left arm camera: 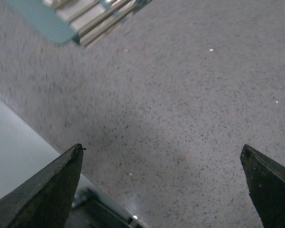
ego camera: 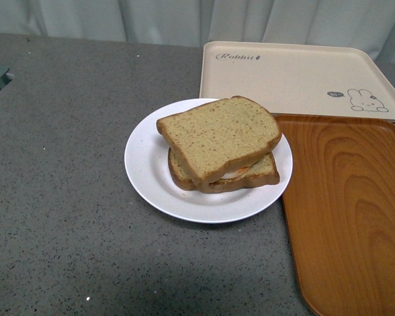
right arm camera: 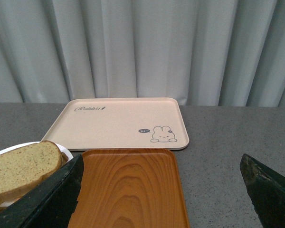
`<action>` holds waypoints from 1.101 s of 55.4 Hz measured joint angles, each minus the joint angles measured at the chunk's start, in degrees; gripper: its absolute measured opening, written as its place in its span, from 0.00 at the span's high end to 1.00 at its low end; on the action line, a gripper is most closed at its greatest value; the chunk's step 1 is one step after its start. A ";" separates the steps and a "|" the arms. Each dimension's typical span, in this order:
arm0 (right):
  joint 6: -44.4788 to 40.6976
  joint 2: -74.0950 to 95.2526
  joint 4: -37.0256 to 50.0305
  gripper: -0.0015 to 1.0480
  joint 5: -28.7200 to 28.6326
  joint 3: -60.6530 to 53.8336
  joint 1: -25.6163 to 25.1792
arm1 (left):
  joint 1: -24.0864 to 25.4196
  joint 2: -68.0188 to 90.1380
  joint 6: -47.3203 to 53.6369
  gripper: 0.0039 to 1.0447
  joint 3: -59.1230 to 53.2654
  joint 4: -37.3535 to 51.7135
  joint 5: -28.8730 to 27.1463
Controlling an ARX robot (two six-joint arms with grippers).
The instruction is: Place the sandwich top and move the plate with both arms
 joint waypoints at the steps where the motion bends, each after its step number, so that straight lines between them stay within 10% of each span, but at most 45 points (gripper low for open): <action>1: 0.00 0.00 0.00 0.09 0.11 0.00 0.00 | 0.15 1.79 -3.19 0.06 -0.07 1.27 0.20; 28: 0.00 0.00 0.00 0.09 0.04 0.00 0.00 | -4.87 42.58 -22.71 0.06 3.80 42.66 5.09; 61: 0.00 -0.02 0.00 0.09 0.04 0.00 0.00 | -16.17 66.10 -35.43 0.06 14.71 52.98 3.58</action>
